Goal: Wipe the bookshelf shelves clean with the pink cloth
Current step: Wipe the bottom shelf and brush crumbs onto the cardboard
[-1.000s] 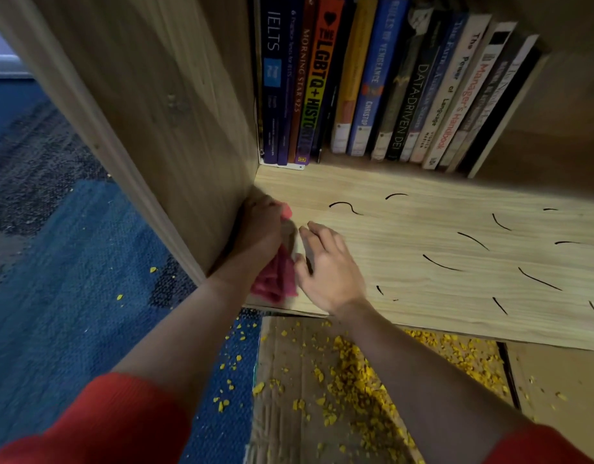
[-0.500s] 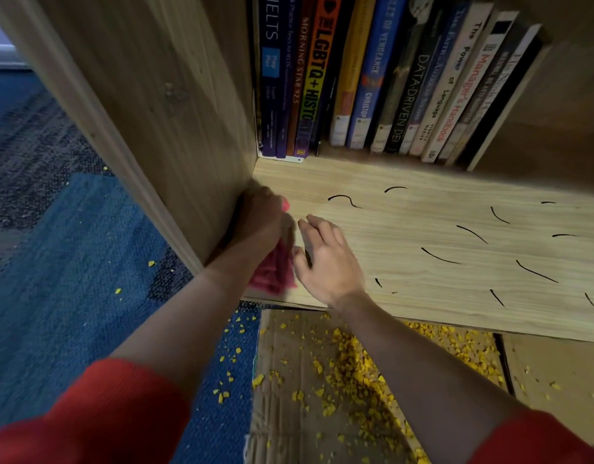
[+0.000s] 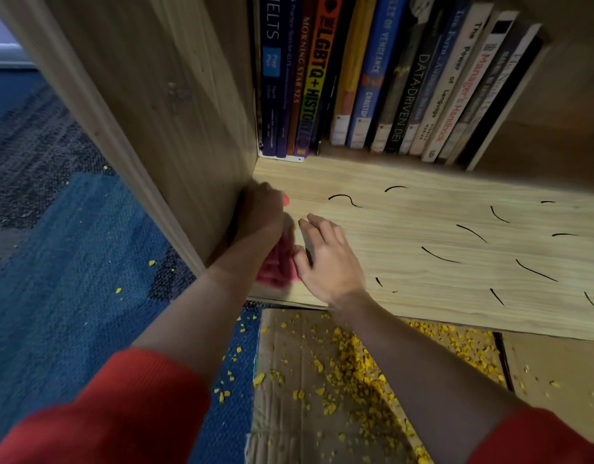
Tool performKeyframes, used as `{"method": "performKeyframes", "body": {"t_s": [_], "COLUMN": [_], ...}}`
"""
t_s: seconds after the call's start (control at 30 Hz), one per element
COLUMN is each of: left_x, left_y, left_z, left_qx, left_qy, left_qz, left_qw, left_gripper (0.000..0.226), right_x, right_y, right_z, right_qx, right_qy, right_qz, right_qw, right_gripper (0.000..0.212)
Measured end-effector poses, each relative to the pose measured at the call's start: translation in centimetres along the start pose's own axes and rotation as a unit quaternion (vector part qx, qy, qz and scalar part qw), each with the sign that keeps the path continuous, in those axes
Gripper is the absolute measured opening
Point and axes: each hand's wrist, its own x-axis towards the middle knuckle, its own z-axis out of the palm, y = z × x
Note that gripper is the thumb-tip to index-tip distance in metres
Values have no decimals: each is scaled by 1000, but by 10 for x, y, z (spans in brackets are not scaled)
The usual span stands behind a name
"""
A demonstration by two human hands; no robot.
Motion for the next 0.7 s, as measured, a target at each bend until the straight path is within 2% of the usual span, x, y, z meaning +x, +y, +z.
{"method": "performKeyframes", "body": {"t_s": [0.13, 0.23, 0.33, 0.53, 0.7], "left_x": [-53, -62, -45, 12, -5], "left_y": [-5, -5, 0, -2, -15], "left_z": [3, 4, 5, 9, 15], "left_qx": [114, 173, 185, 70, 31], "left_qy": [9, 6, -3, -4, 6], "left_qz": [44, 22, -7, 6, 52], "left_qw": [992, 985, 983, 998, 998], "left_gripper": [32, 33, 34, 38, 40], "right_x": [0, 1, 0, 1, 1], "right_y": [0, -1, 0, 0, 0], "right_z": [0, -1, -1, 0, 0], "right_qx": [3, 9, 6, 11, 12], "right_qy": [1, 5, 1, 2, 3], "right_qz": [-1, -4, -6, -6, -8], "right_qw": [1000, 1000, 1000, 1000, 1000], "right_gripper": [51, 51, 51, 52, 51]}}
